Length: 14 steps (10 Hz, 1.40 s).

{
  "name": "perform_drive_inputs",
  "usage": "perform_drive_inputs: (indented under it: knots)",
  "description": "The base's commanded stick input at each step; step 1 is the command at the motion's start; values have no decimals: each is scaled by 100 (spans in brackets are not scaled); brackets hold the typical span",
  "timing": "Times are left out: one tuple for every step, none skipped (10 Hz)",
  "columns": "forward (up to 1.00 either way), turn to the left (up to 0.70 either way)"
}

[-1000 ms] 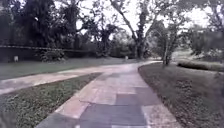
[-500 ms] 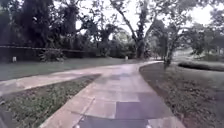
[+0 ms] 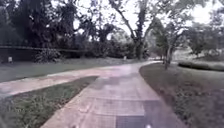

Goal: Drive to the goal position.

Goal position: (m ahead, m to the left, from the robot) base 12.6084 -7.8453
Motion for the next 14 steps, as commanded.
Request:
perform_drive_inputs:
  knots:
    - [70,-4]
    - [70,-33]
    - [70,-35]
    - [70,-35]
    - [70,-35]
    - [70,-35]
    - [70,-35]
    - [70,-35]
    - [70,-7]
    - [70,0]
    - [70,0]
    - [70,0]
    - [70,0]
    - [70,0]
